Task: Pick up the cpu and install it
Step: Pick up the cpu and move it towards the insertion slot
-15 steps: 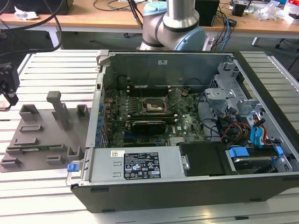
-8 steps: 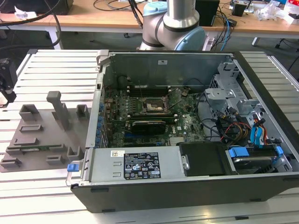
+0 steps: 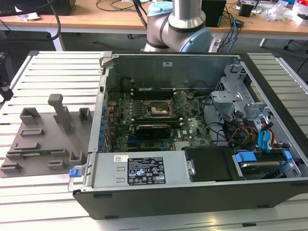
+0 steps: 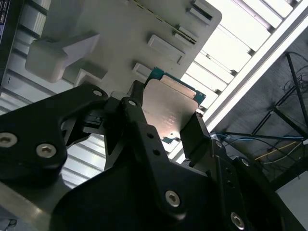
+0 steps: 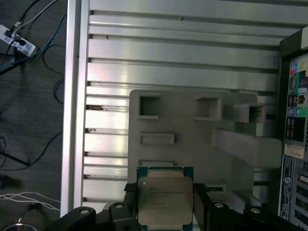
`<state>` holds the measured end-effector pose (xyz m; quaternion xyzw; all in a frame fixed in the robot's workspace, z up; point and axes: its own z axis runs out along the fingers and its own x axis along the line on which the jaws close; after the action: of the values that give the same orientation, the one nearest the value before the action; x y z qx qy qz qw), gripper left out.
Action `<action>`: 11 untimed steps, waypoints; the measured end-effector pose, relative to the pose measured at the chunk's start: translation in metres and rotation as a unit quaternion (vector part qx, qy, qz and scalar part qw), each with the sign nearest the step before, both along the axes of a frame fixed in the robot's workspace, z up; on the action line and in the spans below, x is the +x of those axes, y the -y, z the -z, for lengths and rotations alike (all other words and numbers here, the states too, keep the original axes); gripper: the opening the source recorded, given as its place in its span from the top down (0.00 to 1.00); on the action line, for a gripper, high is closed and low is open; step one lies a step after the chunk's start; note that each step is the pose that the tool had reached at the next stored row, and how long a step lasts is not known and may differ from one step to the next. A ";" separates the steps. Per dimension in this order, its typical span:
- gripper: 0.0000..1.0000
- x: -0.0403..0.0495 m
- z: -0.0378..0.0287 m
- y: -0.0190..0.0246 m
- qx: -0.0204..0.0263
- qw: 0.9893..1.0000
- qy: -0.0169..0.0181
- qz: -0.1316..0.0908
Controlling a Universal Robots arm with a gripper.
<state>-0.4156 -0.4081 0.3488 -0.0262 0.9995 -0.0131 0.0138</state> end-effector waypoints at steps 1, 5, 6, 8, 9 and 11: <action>0.45 0.0000 -0.0024 0.0000 0.000 1.000 0.000 0.000; 0.45 0.0000 -0.0081 0.0000 0.000 1.000 0.000 0.000; 0.45 0.0000 -0.0105 0.0000 0.000 1.000 0.000 0.000; 0.45 0.0000 -0.0135 0.0000 0.000 1.000 0.000 0.000; 0.45 0.0000 -0.0158 0.0000 0.000 1.000 0.000 0.000; 0.45 0.0000 -0.0207 0.0000 0.000 1.000 0.000 0.000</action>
<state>-0.4156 -0.4081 0.3695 -0.0262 0.9995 -0.0131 0.0139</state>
